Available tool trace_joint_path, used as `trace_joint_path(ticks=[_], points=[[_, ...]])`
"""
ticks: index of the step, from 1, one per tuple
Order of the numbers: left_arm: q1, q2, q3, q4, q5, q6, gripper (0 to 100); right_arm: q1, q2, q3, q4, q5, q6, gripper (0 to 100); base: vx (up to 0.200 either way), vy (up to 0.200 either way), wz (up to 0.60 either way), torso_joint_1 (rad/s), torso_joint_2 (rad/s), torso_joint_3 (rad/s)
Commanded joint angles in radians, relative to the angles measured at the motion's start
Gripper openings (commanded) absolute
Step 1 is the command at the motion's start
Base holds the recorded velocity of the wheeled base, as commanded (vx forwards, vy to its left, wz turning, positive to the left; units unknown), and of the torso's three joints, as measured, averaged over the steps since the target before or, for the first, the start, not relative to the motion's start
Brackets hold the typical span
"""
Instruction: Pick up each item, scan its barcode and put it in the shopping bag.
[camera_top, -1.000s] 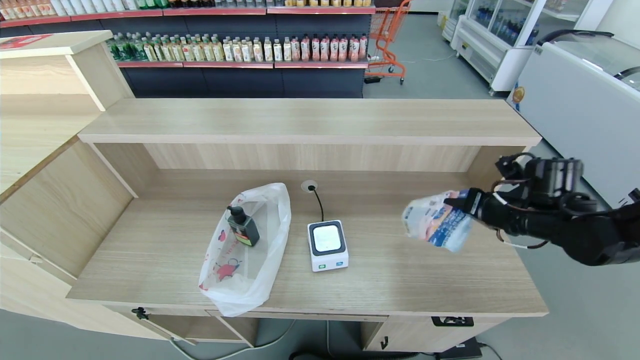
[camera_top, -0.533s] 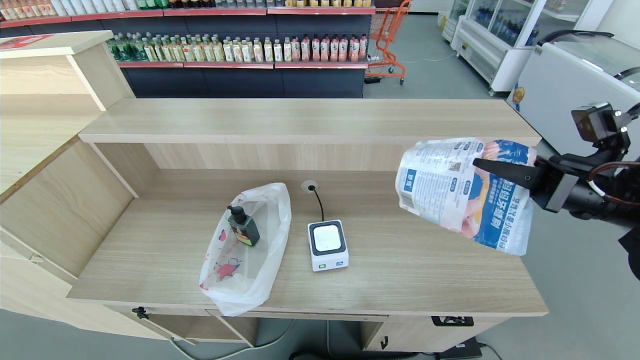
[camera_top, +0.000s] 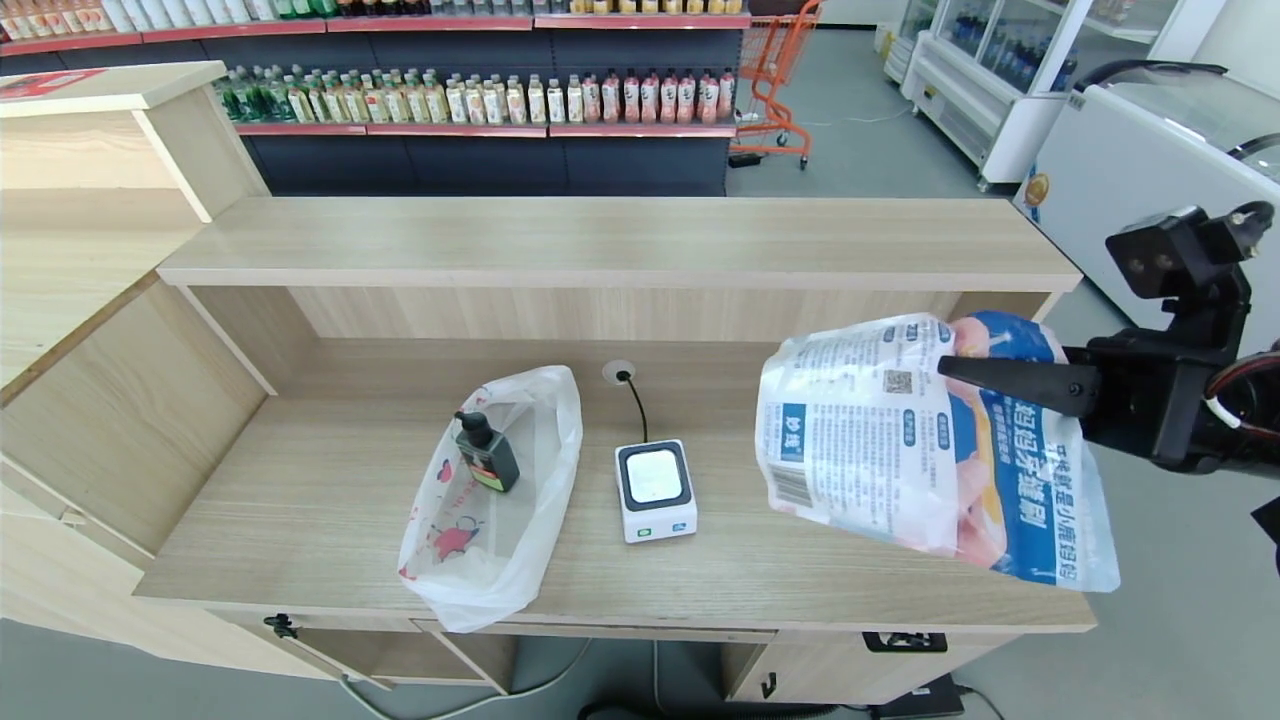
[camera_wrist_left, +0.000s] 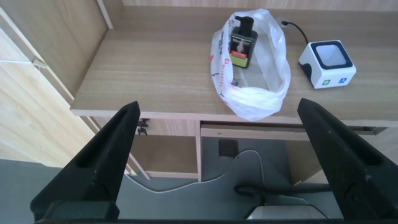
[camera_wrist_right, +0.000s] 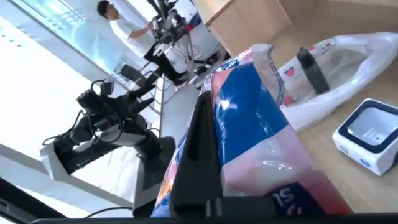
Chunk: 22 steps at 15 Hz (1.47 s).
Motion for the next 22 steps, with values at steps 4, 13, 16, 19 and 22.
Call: trace_joint_path(ticks=[4, 13, 16, 19, 22], points=[[0.000, 0.000, 0.000, 0.000, 0.001, 0.000, 100, 0.087, 0.010, 0.023, 0.003, 0.011, 0.028, 0, 0.000, 0.000, 0.00, 0.000, 0.00, 0.000], [0.000, 0.000, 0.000, 0.000, 0.000, 0.000, 100, 0.125, -0.099, 0.102, 0.011, 0.013, 0.252, 0, 0.000, 0.000, 0.00, 0.000, 0.00, 0.000], [0.000, 0.000, 0.000, 0.000, 0.000, 0.000, 100, 0.131, -0.094, 0.115, 0.012, -0.016, 0.266, 0, 0.000, 0.000, 0.00, 0.000, 0.00, 0.000], [0.000, 0.000, 0.000, 0.000, 0.000, 0.000, 100, 0.133, -0.094, 0.125, 0.014, -0.018, 0.266, 0, 0.000, 0.000, 0.00, 0.000, 0.00, 0.000], [0.000, 0.000, 0.000, 0.000, 0.000, 0.000, 100, 0.150, -0.125, 0.128, 0.098, -0.018, 0.256, 0, 0.000, 0.000, 0.00, 0.000, 0.00, 0.000]])
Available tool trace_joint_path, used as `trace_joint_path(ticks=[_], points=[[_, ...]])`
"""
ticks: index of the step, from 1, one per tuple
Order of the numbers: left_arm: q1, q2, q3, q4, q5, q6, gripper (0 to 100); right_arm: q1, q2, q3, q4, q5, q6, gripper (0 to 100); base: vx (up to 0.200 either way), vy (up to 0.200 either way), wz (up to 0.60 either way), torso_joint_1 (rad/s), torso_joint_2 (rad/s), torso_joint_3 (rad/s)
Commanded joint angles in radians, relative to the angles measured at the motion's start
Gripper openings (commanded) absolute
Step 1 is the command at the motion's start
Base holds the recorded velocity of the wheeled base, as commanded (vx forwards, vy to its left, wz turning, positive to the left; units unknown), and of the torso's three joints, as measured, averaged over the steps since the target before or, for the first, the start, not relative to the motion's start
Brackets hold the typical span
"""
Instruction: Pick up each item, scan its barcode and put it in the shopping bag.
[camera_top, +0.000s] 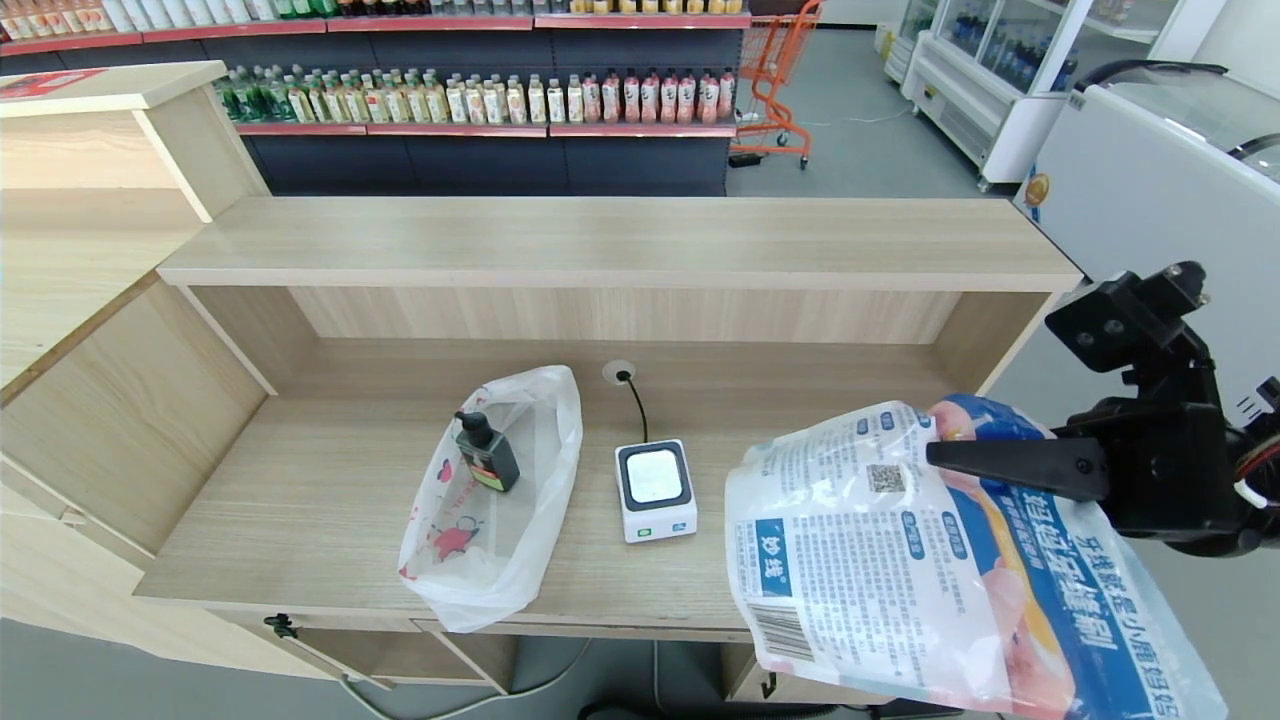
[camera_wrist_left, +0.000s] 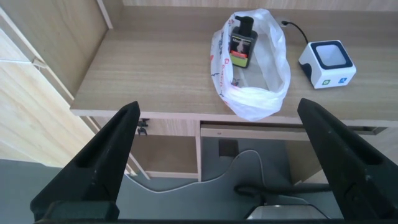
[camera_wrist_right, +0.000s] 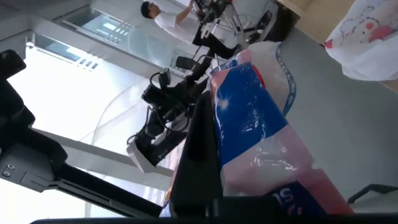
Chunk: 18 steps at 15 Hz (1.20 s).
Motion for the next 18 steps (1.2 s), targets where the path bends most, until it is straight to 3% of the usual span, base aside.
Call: trace_joint_path(ticks=[1, 18], points=[[0.000, 0.000, 0.000, 0.000, 0.000, 0.000, 100, 0.012, -0.030, 0.003, 0.022, 0.000, -0.002, 0, 0.000, 0.000, 0.00, 0.000, 0.00, 0.000], [0.000, 0.000, 0.000, 0.000, 0.000, 0.000, 100, -0.037, -0.080, 0.019, 0.025, -0.049, -0.002, 0, 0.000, 0.000, 0.00, 0.000, 0.00, 0.000]])
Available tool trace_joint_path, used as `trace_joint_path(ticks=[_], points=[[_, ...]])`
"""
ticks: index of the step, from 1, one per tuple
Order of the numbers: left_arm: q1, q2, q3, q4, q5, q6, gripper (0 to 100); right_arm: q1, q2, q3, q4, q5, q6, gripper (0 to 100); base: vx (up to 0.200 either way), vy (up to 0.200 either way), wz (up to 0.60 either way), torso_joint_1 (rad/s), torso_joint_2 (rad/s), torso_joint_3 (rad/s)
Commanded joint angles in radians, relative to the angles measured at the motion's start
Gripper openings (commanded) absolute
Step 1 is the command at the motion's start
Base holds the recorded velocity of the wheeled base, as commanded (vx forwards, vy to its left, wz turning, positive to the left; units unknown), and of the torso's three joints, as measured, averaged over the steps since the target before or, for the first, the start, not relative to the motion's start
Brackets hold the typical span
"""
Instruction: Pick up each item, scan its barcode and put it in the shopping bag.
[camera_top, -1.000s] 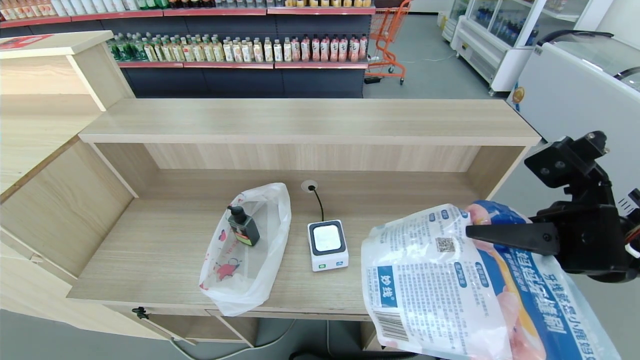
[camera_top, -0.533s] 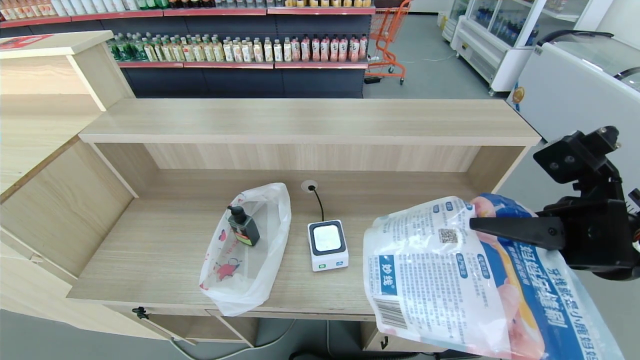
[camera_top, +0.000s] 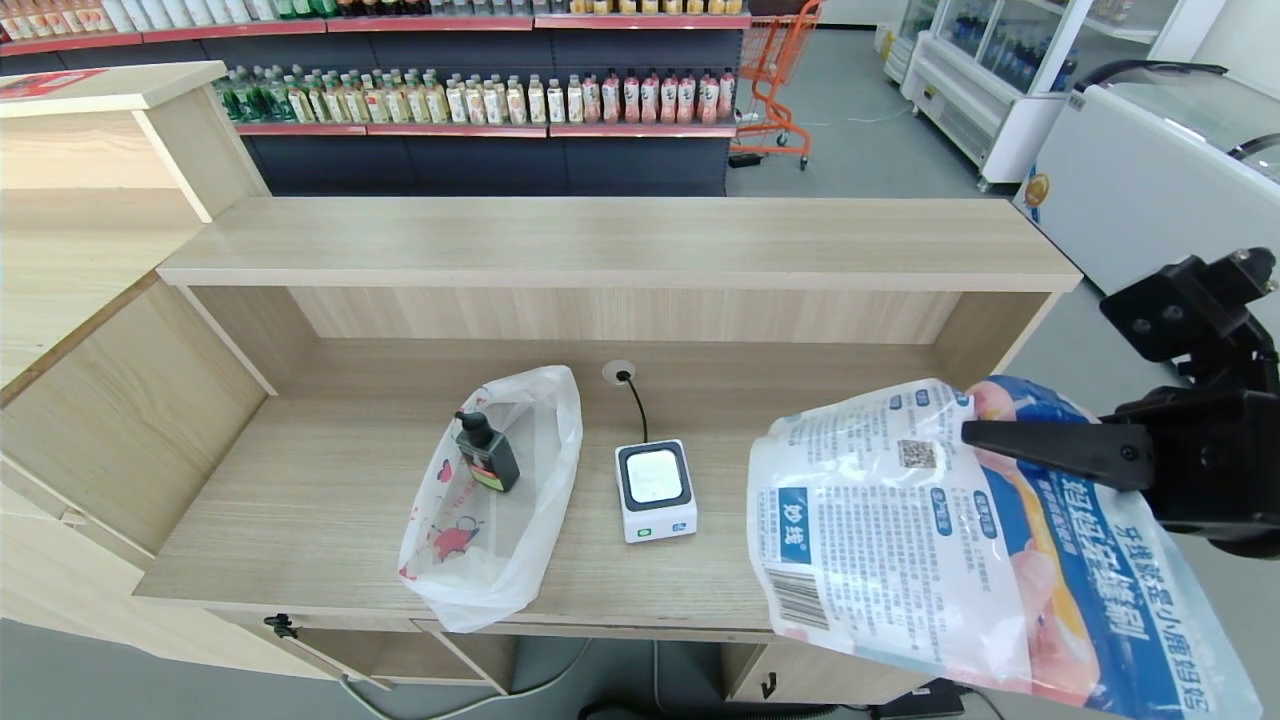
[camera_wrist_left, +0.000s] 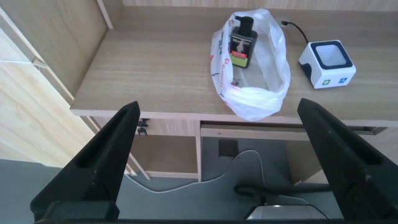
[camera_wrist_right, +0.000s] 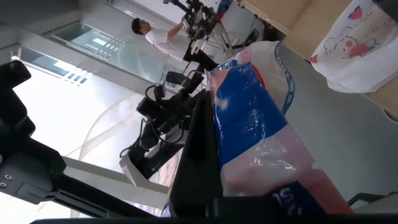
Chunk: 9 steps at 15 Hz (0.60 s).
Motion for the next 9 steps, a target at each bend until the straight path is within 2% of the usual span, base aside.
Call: trace_joint_path(ticks=[1, 9], points=[[0.000, 0.000, 0.000, 0.000, 0.000, 0.000, 100, 0.001, -0.020, 0.009, 0.002, 0.001, 0.001, 0, 0.000, 0.000, 0.00, 0.000, 0.00, 0.000], [0.000, 0.000, 0.000, 0.000, 0.000, 0.000, 100, -0.034, -0.044, 0.020, 0.022, -0.019, -0.002, 0, 0.000, 0.000, 0.00, 0.000, 0.00, 0.000]])
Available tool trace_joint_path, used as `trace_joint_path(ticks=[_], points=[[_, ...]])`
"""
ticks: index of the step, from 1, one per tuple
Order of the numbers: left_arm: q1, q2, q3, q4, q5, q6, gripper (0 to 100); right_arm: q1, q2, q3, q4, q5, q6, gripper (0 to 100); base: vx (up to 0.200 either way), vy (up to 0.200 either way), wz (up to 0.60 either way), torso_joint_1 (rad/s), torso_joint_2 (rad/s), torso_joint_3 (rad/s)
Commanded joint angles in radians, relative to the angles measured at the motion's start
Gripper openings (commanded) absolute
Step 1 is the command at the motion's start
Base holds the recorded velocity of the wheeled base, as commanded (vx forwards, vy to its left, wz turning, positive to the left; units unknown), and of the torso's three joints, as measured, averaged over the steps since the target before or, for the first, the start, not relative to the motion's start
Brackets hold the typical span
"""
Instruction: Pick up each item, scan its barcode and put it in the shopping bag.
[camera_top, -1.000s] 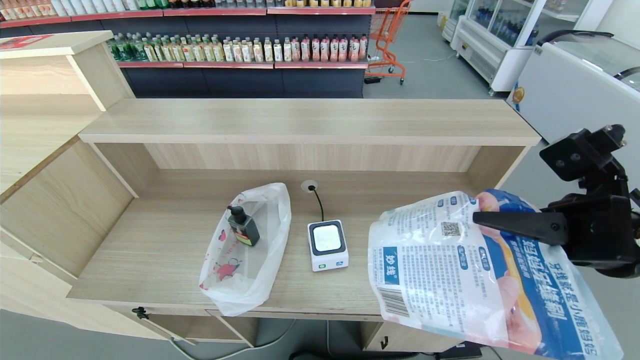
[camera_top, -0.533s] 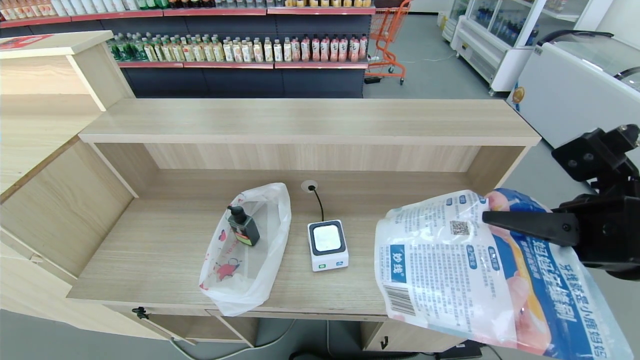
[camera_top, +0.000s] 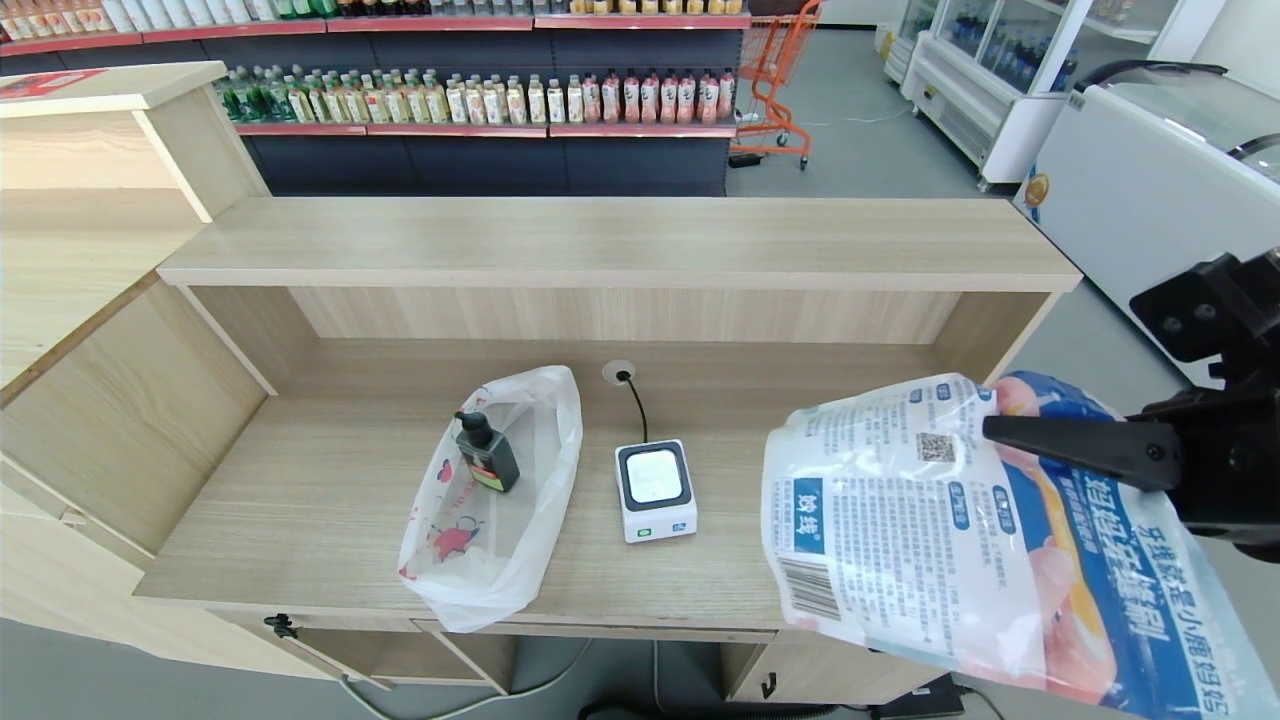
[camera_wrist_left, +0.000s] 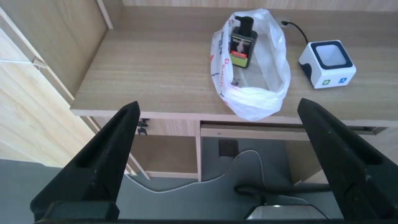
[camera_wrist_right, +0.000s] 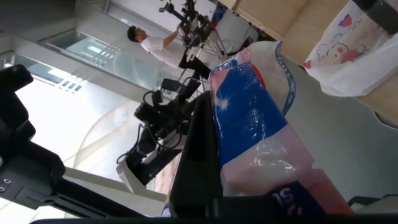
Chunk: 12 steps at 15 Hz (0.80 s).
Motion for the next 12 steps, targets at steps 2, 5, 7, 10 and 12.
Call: trace_joint_path(ticks=[2, 5, 7, 10, 12], points=[[0.000, 0.000, 0.000, 0.000, 0.000, 0.000, 100, -0.021, -0.011, 0.005, 0.011, -0.004, -0.003, 0, 0.000, 0.000, 0.00, 0.000, 0.00, 0.000], [0.000, 0.000, 0.000, 0.000, 0.000, 0.000, 100, -0.026, -0.011, 0.012, 0.037, -0.029, -0.048, 0, 0.000, 0.000, 0.00, 0.000, 0.00, 0.000], [0.000, 0.000, 0.000, 0.000, 0.000, 0.000, 100, -0.026, -0.014, 0.014, 0.046, -0.033, -0.069, 0, 0.000, 0.000, 0.00, 0.000, 0.00, 0.000], [0.000, 0.000, 0.000, 0.000, 0.000, 0.000, 100, -0.033, -0.016, 0.008, 0.057, -0.160, -0.353, 0, 0.000, 0.000, 0.00, 0.000, 0.00, 0.000], [0.000, 0.000, 0.000, 0.000, 0.000, 0.000, 100, -0.085, 0.010, 0.017, 0.114, -0.340, -0.784, 0, 0.000, 0.000, 0.00, 0.000, 0.00, 0.000]])
